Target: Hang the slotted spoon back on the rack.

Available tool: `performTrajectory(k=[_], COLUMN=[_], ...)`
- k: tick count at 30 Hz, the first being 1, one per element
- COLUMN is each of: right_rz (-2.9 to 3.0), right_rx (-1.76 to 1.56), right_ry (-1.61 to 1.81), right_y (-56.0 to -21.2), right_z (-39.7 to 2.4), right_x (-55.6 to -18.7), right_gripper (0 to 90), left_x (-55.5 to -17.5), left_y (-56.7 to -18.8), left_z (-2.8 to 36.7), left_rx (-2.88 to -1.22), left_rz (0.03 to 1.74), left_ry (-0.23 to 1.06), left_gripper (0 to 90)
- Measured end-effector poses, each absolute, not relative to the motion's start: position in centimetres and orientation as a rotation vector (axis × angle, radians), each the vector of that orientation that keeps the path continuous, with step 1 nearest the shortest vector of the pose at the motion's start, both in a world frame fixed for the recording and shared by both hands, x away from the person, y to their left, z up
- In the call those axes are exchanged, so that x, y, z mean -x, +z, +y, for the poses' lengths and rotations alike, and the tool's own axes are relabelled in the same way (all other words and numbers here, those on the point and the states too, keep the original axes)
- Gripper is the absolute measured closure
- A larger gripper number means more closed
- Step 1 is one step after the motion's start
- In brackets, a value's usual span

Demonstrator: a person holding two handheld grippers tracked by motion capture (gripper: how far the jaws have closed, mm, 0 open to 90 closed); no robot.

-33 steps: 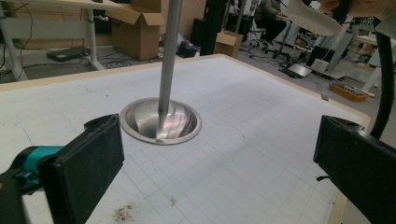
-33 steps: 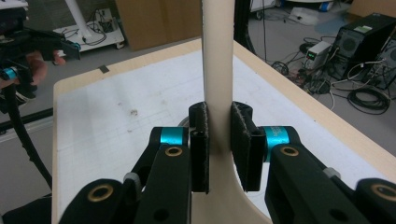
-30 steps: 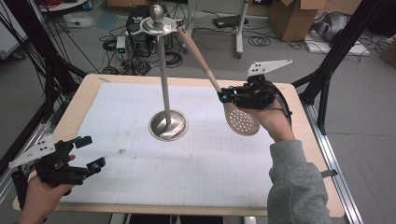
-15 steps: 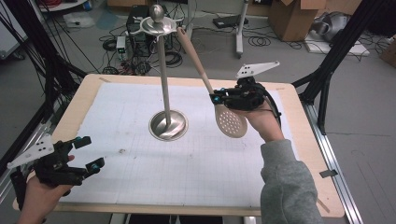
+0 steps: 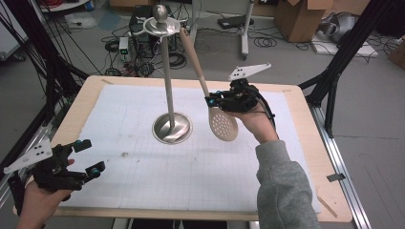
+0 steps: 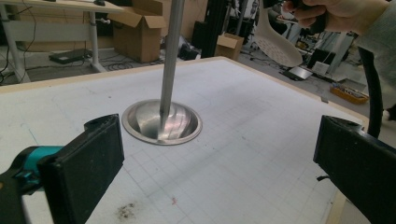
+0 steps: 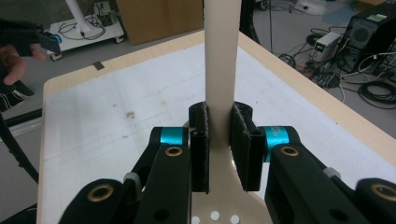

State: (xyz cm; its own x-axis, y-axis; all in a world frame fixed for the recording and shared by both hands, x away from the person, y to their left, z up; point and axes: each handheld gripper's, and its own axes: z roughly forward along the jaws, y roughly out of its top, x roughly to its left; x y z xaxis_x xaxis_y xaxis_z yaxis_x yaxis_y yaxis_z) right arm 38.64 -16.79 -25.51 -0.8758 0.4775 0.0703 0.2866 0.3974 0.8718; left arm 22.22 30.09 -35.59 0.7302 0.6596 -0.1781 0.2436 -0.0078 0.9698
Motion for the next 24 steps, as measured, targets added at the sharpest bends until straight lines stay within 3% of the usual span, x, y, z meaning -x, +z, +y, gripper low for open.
performTrajectory(k=[24], right_rz=[2.471], right_rx=[-0.700], right_ry=[1.441], right_y=[-26.5], right_z=[-13.8], right_x=[-39.9], right_gripper=[78.3], left_x=[-21.6], left_y=[-35.2], left_z=[31.1], left_rx=[-1.555], left_rz=[0.757], left_ry=[0.399], left_gripper=[2.1])
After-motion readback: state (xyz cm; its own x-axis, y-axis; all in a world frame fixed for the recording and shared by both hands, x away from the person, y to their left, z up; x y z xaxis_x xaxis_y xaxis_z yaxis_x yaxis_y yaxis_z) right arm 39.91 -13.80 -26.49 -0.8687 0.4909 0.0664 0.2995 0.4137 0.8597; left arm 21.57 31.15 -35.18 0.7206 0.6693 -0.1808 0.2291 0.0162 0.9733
